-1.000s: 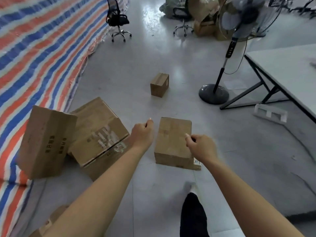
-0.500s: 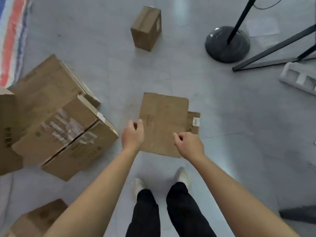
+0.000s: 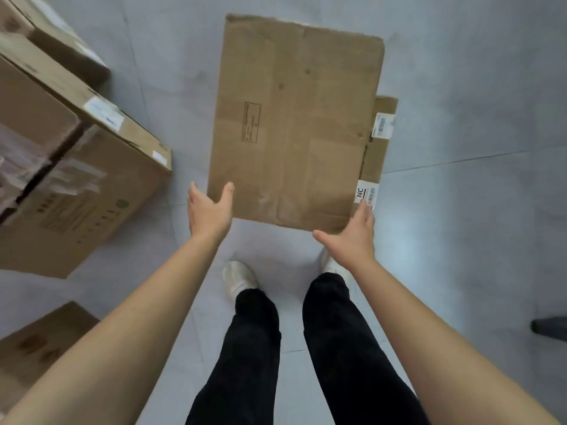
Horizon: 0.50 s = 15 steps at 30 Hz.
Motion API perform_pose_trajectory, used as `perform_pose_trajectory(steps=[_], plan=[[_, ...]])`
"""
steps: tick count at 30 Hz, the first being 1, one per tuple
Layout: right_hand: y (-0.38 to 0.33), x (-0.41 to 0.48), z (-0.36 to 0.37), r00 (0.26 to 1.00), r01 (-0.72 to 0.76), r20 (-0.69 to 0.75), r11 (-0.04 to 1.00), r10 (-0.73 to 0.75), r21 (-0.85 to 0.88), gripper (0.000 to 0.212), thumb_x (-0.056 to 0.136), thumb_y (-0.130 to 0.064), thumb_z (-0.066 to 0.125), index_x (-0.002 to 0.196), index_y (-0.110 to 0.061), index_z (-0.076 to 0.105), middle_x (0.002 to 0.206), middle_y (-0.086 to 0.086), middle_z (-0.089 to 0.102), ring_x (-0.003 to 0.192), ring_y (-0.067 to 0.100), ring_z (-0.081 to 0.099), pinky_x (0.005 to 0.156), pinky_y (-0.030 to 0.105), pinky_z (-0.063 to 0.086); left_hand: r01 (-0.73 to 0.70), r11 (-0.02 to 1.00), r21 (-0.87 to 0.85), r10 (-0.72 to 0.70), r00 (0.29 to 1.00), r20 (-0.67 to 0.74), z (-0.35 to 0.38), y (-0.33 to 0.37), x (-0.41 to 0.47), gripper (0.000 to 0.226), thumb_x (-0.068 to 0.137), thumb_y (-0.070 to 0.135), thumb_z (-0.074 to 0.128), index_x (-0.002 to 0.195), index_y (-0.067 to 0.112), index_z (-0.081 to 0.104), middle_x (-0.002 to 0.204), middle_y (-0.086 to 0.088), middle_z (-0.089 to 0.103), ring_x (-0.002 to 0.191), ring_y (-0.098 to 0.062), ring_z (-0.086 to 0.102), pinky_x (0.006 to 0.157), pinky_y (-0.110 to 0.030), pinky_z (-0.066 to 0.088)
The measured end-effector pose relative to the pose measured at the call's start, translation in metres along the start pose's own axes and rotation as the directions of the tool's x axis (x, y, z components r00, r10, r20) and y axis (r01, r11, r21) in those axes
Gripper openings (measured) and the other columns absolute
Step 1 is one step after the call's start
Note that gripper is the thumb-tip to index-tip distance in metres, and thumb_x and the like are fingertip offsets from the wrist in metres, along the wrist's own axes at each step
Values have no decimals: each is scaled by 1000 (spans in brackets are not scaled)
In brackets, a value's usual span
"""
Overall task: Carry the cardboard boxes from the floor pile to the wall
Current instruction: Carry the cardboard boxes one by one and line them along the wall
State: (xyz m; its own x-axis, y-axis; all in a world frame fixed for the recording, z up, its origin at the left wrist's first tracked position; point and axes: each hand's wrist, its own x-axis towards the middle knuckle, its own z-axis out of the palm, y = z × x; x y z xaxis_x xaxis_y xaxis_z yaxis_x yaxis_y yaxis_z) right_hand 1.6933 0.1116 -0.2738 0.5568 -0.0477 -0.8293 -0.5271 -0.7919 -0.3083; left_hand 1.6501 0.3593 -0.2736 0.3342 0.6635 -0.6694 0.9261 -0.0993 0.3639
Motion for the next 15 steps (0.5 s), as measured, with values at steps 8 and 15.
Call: perform_pose_trajectory(steps=[8,15], plan=[[-23,-11,-12,993,-83,-64,961,103,262,126,50,-60,80,156,-20,25,155,-1,39,143,27,35,117,48,34,123,981,-151,-99,982,158,-28,9,0,70,74,64,67,122,14,61,138,1,47,120,-17,50,102,-35,42],[-125,-71,-76,932,232,-335,935,-135,268,88,71,-57,62,149,-27,39,144,-4,44,137,25,35,116,44,30,-17,902,-431,33,999,29,-109,60,-34,7,86,32,67,91,29,70,95,10,63,91,-10,60,78,-23,50]])
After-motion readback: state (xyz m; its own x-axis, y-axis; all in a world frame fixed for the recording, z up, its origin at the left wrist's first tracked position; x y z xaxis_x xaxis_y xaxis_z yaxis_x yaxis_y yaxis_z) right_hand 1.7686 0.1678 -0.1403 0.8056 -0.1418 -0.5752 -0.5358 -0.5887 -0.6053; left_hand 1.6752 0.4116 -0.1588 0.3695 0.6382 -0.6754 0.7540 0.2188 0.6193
